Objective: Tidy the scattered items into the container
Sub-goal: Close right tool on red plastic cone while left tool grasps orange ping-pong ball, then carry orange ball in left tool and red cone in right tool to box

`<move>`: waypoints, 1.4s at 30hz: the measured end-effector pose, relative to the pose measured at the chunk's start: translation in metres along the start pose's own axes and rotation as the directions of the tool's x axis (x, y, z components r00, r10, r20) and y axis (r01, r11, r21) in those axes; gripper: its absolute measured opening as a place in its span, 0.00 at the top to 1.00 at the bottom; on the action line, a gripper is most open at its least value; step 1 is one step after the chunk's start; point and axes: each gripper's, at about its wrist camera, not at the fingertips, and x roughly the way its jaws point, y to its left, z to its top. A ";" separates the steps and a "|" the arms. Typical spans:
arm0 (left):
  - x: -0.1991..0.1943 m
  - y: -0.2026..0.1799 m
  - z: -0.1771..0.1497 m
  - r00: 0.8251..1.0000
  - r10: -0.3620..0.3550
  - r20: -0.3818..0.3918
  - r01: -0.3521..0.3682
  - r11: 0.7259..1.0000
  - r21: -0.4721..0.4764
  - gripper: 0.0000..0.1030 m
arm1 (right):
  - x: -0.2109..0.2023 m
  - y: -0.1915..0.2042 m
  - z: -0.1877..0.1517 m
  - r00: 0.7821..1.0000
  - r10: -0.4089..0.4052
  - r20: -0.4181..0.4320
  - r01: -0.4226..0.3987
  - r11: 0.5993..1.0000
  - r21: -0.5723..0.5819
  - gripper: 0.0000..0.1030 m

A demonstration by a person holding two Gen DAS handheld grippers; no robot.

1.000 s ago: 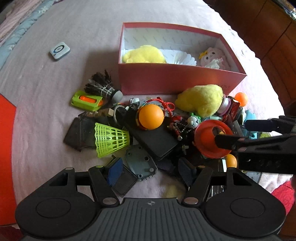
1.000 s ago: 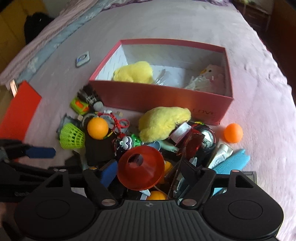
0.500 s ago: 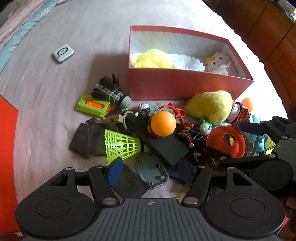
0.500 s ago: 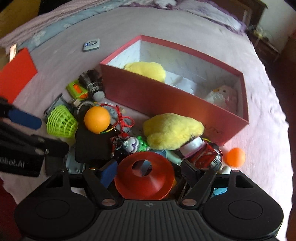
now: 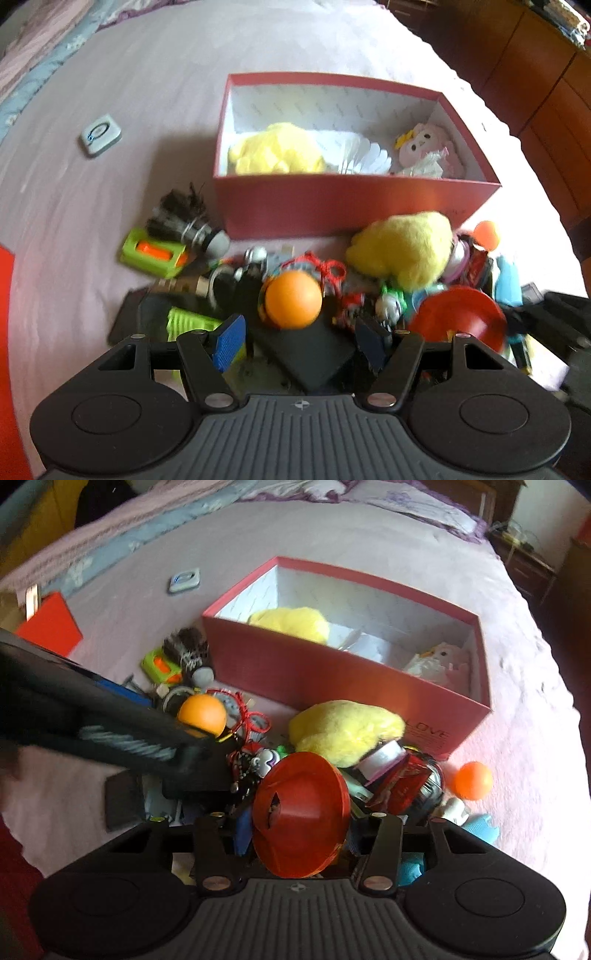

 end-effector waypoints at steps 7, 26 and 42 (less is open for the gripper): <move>0.034 -0.007 0.013 0.999 0.032 -0.024 -0.032 0.999 0.016 0.59 | -0.012 -0.013 -0.005 1.000 0.022 0.014 -0.022 0.999 0.047 0.51; -0.004 -0.007 0.002 1.000 0.000 0.020 0.000 1.000 0.011 0.61 | -0.026 -0.025 -0.007 0.998 0.042 0.047 -0.046 0.995 0.087 0.51; -0.056 -0.026 -0.006 0.996 -0.005 0.084 0.002 0.999 0.041 0.61 | -0.061 -0.034 -0.009 0.994 0.042 0.101 -0.051 0.995 0.087 0.51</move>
